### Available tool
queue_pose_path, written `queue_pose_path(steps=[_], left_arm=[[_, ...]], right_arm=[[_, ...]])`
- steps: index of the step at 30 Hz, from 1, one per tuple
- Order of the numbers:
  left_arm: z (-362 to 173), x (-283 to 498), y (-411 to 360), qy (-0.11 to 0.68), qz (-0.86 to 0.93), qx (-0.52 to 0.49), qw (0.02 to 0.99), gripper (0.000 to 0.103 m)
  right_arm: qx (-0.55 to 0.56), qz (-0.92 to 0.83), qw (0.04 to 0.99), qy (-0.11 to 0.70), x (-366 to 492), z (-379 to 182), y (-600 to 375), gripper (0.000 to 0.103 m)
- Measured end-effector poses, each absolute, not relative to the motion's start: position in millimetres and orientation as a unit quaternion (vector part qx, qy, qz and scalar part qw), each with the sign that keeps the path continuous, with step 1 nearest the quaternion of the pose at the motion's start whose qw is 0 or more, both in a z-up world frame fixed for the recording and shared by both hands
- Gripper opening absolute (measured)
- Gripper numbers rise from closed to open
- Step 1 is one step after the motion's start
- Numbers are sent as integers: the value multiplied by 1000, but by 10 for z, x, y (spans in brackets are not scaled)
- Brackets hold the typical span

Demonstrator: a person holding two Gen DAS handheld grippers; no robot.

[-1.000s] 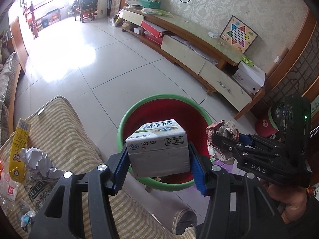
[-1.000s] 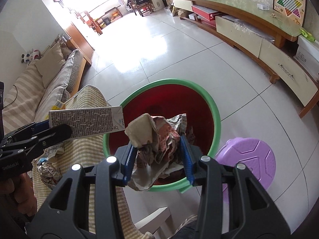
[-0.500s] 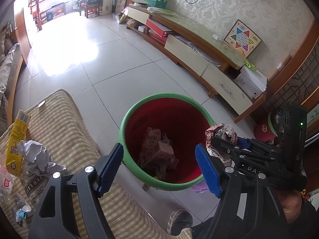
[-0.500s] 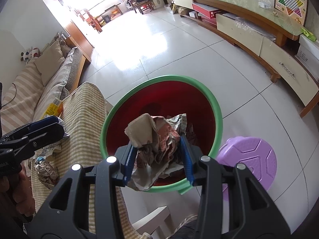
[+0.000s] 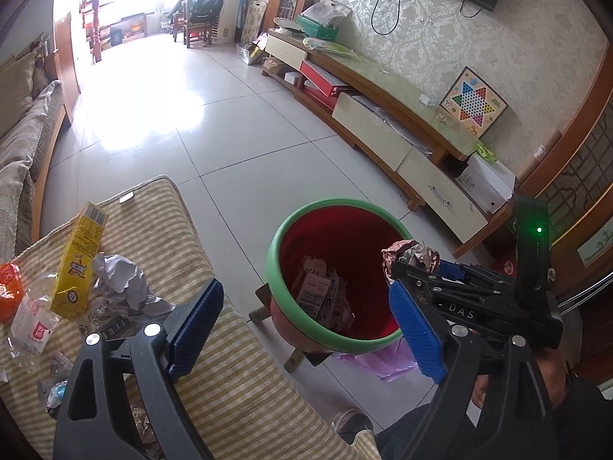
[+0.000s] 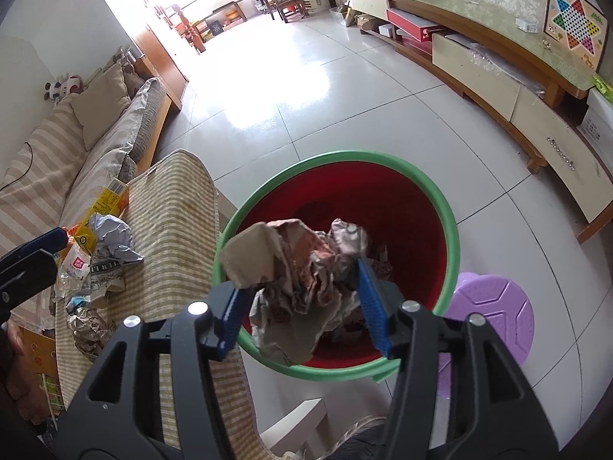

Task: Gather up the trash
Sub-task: 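Carry the crumpled paper and milk carton over the red bin and release both, then move both tools back over the table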

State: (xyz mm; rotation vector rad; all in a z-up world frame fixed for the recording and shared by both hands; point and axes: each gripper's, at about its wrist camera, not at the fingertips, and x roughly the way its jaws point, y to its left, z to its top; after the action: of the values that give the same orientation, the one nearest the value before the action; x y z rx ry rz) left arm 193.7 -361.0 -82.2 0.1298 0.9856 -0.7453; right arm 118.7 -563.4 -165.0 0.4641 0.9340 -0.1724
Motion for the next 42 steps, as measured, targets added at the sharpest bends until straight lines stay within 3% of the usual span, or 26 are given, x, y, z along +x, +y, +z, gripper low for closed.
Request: queue_pose_path(steps=[1, 3, 4, 19, 42], left_arm=[[-802, 1941, -3572, 460, -347, 59, 815, 85], [-761, 1947, -3491, 454, -341, 58, 821, 92], [-741, 1952, -3449, 451, -337, 57, 824, 94], [-456, 1855, -2700, 427, -298, 30, 853, 95], [-677, 1733, 112, 448, -120, -60, 884, 95]], right_arm=[[222, -83, 864, 444, 1195, -1640, -5618, 67], [214, -96, 867, 440, 1210, -1602, -5584, 97], [209, -103, 870, 435, 1205, -1571, -5566, 99], [176, -93, 882, 427, 1180, -1180, -5037, 99], [88, 37, 876, 472, 1395, -1204, -2823, 99]])
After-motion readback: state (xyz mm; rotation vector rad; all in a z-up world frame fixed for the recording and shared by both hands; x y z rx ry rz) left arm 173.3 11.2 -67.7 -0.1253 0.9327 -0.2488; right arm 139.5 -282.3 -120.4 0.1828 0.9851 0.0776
